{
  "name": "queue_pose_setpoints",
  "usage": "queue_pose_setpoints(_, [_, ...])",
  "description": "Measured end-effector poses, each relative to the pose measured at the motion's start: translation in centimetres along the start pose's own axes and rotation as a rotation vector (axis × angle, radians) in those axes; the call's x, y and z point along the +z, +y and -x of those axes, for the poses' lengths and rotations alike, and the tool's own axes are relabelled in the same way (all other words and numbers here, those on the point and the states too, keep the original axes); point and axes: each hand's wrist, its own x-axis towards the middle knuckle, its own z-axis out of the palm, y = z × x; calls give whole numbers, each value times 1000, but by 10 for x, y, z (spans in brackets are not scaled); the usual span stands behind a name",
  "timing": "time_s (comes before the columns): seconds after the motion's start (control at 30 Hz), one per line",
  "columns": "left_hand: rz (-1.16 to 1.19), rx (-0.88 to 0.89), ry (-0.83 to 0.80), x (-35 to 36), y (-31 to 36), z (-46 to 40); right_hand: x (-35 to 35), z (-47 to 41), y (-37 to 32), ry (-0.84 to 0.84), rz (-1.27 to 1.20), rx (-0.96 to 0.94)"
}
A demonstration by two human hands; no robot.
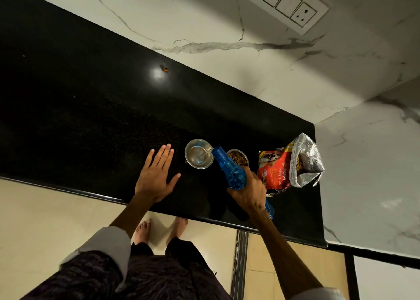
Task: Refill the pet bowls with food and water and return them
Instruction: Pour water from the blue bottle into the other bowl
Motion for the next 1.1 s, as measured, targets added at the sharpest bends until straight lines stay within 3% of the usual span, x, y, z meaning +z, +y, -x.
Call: queue_pose_setpoints(1.1, [-7, -6, -13, -1, 0, 0, -5, -3, -2, 3, 7, -1])
